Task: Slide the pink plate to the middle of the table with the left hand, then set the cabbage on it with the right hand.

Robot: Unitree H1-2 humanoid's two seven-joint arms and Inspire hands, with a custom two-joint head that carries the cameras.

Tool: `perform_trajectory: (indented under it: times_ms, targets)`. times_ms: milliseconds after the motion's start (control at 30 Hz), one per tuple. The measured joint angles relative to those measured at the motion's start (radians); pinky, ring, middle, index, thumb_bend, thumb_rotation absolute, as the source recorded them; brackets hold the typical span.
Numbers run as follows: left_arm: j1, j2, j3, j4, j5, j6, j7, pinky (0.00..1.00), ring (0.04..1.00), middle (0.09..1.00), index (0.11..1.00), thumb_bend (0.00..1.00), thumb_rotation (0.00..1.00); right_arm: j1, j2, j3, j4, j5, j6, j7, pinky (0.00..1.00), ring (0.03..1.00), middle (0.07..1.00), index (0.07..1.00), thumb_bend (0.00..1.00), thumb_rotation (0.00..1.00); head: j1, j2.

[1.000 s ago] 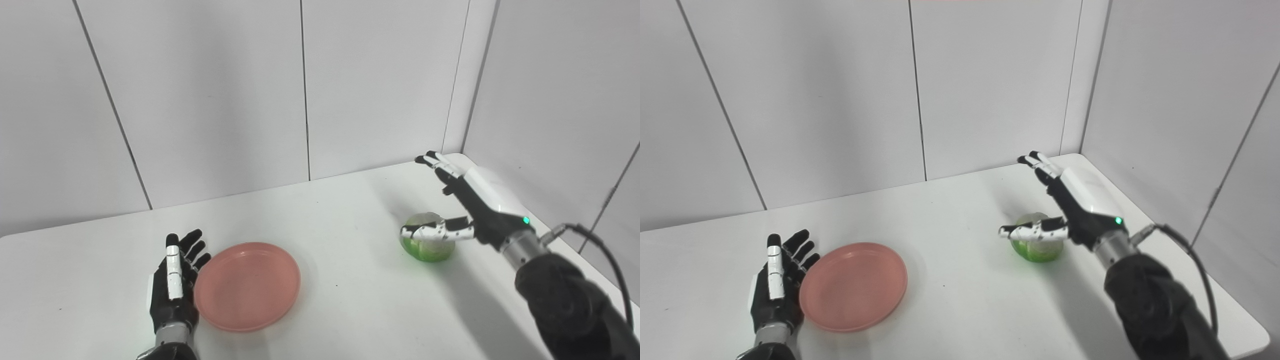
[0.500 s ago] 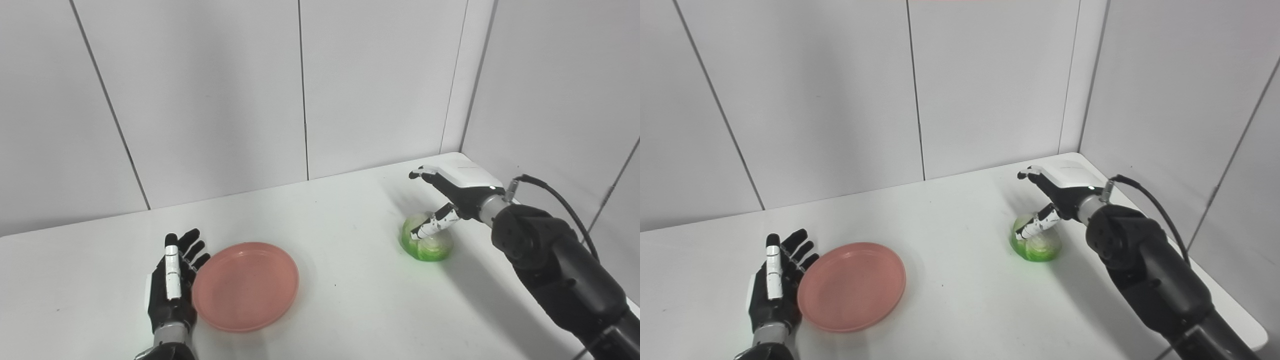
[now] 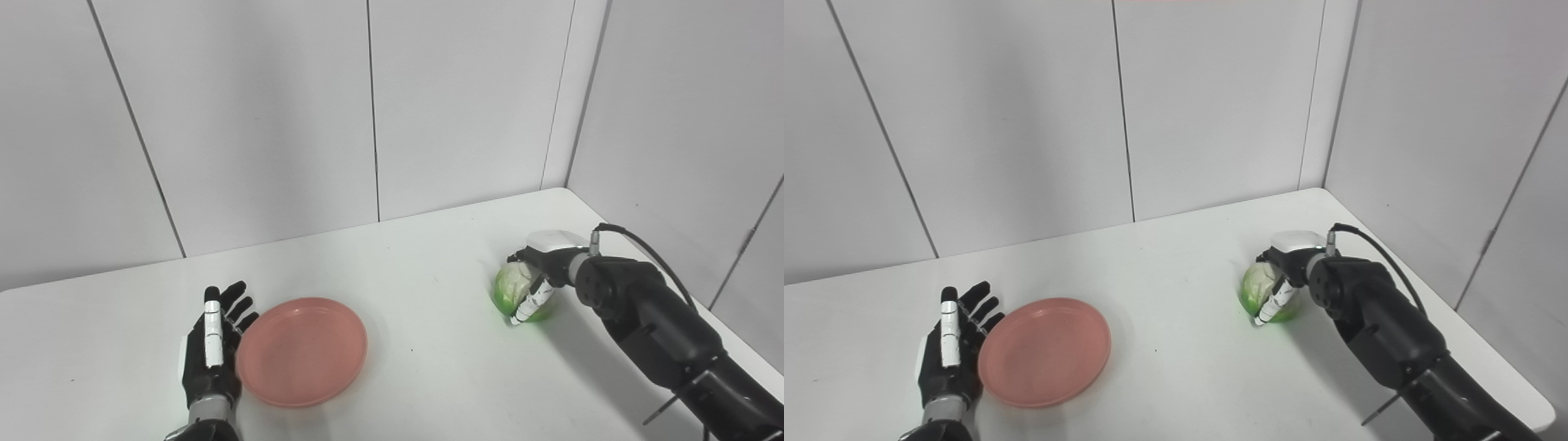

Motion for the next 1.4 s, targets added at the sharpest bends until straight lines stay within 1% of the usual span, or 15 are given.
perform_trajectory:
  times_ms: [100, 267, 333, 400, 500, 600, 733, 767, 800, 867, 933, 1000, 1067, 1233, 1400]
  targets:
    - [0.001, 0.000, -0.006, -0.004, 0.018, 0.005, 0.007, 0.67, 0.779, 0.802, 0.616, 0.84, 0.90, -0.009, 0.000, 0.017, 0.017, -0.011, 0.000, -0.013, 0.65, 0.845, 0.905, 0.859, 1.00, 0.35, 0.002, 0.006]
    - [0.008, 0.000, -0.008, -0.011, 0.019, 0.008, 0.007, 0.69, 0.782, 0.794, 0.611, 0.87, 0.87, -0.009, 0.005, 0.021, 0.027, -0.010, 0.000, -0.033, 0.58, 0.806, 0.894, 0.848, 1.00, 0.33, 0.002, 0.012]
    - [0.013, -0.002, -0.008, -0.020, 0.017, 0.012, 0.006, 0.70, 0.786, 0.802, 0.616, 0.86, 0.86, -0.005, 0.009, 0.010, 0.030, 0.010, 0.000, -0.049, 0.55, 0.746, 0.854, 0.836, 1.00, 0.29, 0.006, 0.017]
    - [0.019, -0.005, -0.005, -0.029, 0.005, 0.014, 0.006, 0.70, 0.788, 0.797, 0.621, 0.85, 0.86, 0.008, 0.016, -0.011, 0.033, 0.040, -0.001, -0.086, 0.53, 0.675, 0.779, 0.815, 1.00, 0.26, 0.009, 0.018]
    - [0.020, -0.007, -0.004, -0.031, -0.001, 0.015, 0.006, 0.68, 0.770, 0.782, 0.618, 0.84, 0.86, 0.037, 0.022, -0.018, 0.040, 0.061, -0.046, -0.187, 0.41, 0.493, 0.585, 0.750, 1.00, 0.22, 0.012, 0.020]
    - [0.021, -0.007, -0.004, -0.031, -0.001, 0.015, 0.007, 0.67, 0.764, 0.779, 0.620, 0.83, 0.86, 0.069, 0.028, -0.028, 0.054, 0.086, -0.114, -0.300, 0.37, 0.442, 0.525, 0.727, 0.98, 0.19, 0.012, 0.023]
    - [0.021, -0.007, -0.003, -0.031, -0.002, 0.014, 0.007, 0.68, 0.765, 0.768, 0.608, 0.83, 0.86, 0.086, 0.034, -0.051, 0.059, 0.152, -0.183, -0.373, 0.30, 0.375, 0.455, 0.661, 0.90, 0.16, 0.015, 0.028]
    - [0.021, -0.007, -0.003, -0.031, -0.002, 0.014, 0.007, 0.68, 0.758, 0.765, 0.608, 0.83, 0.86, 0.090, 0.035, -0.053, 0.059, 0.166, -0.198, -0.380, 0.28, 0.356, 0.466, 0.645, 0.71, 0.06, 0.015, 0.028]
    - [0.021, -0.007, -0.003, -0.031, -0.002, 0.015, 0.007, 0.68, 0.758, 0.767, 0.611, 0.83, 0.85, 0.093, 0.036, -0.058, 0.058, 0.183, -0.211, -0.386, 0.26, 0.339, 0.471, 0.633, 0.62, 0.02, 0.018, 0.029]
    - [0.022, -0.009, -0.002, -0.031, -0.003, 0.015, 0.007, 0.68, 0.758, 0.769, 0.613, 0.83, 0.85, 0.100, 0.038, -0.065, 0.057, 0.213, -0.234, -0.399, 0.25, 0.330, 0.472, 0.620, 0.59, 0.01, 0.021, 0.028]
    - [0.022, -0.011, -0.002, -0.031, -0.002, 0.015, 0.007, 0.69, 0.767, 0.770, 0.625, 0.83, 0.86, 0.106, 0.043, -0.076, 0.055, 0.240, -0.243, -0.403, 0.23, 0.309, 0.473, 0.518, 0.54, 0.00, 0.025, 0.028]
    - [0.022, -0.013, -0.002, -0.030, -0.001, 0.015, 0.008, 0.69, 0.771, 0.772, 0.627, 0.82, 0.87, 0.112, 0.048, -0.090, 0.052, 0.272, -0.249, -0.408, 0.23, 0.309, 0.474, 0.496, 0.54, 0.00, 0.031, 0.029]
    - [0.022, -0.013, -0.003, -0.030, -0.001, 0.015, 0.009, 0.70, 0.764, 0.769, 0.619, 0.81, 0.86, 0.117, 0.057, -0.108, 0.042, 0.303, -0.251, -0.416, 0.27, 0.341, 0.437, 0.529, 0.53, 0.00, 0.040, 0.032]
    - [0.022, -0.021, -0.005, -0.030, -0.001, 0.014, 0.010, 0.67, 0.742, 0.746, 0.595, 0.81, 0.85, 0.116, 0.071, -0.142, -0.033, 0.370, -0.251, -0.412, 0.31, 0.378, 0.435, 0.540, 0.52, 0.00, 0.072, 0.041]
    - [0.022, -0.028, -0.015, -0.025, 0.007, 0.007, 0.018, 0.67, 0.757, 0.749, 0.613, 0.78, 0.86, 0.095, 0.101, -0.165, -0.093, 0.421, -0.230, -0.396, 0.29, 0.360, 0.445, 0.530, 0.53, 0.00, 0.119, 0.046]
